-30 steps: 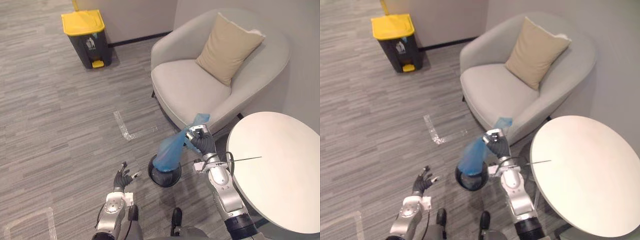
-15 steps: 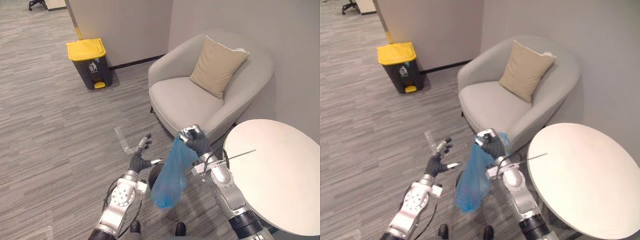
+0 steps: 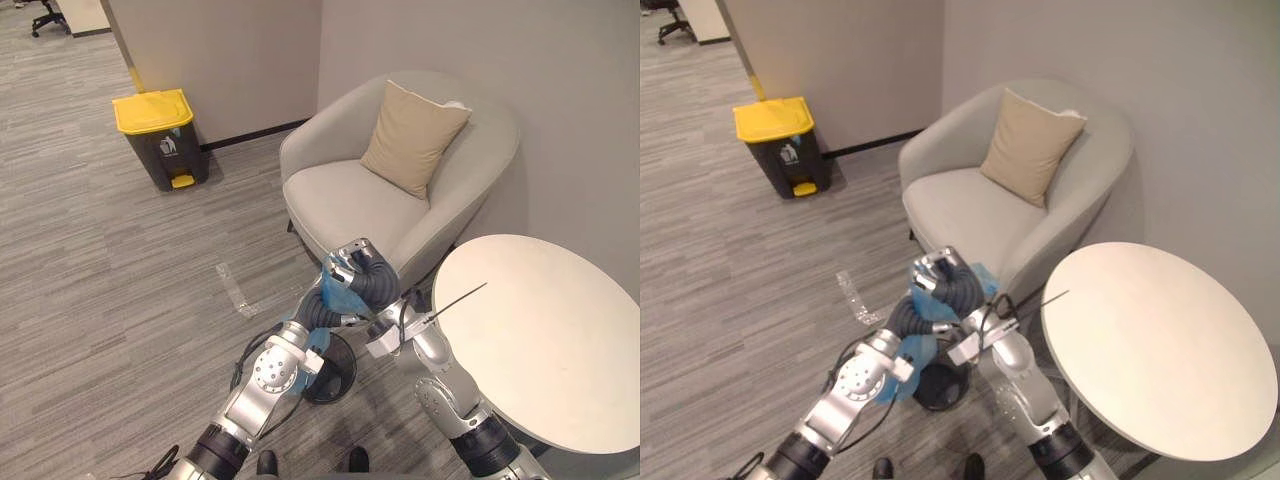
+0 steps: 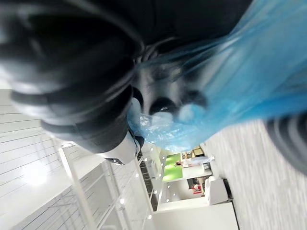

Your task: Gather rubbish on tea table into small bin, then transfer packed bag to large trash can.

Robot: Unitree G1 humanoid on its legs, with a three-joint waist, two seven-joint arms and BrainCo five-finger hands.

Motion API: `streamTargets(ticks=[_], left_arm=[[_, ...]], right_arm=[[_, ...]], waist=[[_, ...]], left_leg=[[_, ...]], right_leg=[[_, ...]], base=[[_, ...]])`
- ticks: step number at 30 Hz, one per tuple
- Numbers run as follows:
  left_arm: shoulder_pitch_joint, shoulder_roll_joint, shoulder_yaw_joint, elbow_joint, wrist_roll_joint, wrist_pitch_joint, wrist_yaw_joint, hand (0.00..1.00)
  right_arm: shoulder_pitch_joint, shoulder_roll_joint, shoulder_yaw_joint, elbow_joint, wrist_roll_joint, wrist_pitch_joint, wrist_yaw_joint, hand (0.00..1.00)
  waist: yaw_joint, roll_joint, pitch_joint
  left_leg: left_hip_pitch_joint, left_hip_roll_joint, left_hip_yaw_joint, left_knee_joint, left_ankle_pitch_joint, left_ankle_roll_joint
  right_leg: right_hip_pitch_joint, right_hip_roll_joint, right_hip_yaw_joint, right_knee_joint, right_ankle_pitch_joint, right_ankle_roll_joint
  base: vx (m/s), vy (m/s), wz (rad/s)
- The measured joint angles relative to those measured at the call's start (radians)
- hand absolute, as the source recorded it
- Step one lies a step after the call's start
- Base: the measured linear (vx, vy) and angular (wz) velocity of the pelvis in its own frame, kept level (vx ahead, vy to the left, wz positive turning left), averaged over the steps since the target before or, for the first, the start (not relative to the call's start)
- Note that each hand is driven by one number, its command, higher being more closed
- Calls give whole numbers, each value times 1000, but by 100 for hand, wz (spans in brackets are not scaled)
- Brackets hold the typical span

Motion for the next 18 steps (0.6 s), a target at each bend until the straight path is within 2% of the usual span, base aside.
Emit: streamTargets(ticks=[6, 7, 18], left_arm=[[0, -12, 28, 65, 18, -2, 15, 0], [1, -13, 32, 81, 18, 0, 15, 100], [25, -39, 24, 206, 14, 11, 12, 100]], right_arm=[[-63, 2, 65, -9, 34, 9, -2, 100], [-77, 3, 68, -9, 40, 9, -3, 100], [-118, 17, 107, -11, 40, 11, -29, 100]], waist=[[-3, -3, -11], [-3, -2, -12], [-4, -2, -12]], left_leg=[[15, 0, 7, -16, 6, 0], [15, 0, 7, -15, 6, 0], [19, 0, 7, -15, 7, 0]], right_leg=[[1, 1, 12, 2, 1, 1], [1, 1, 13, 2, 1, 1], [0, 3, 21, 2, 3, 0]], base=[[-2, 2, -5], [0, 0, 0], [-2, -1, -1]])
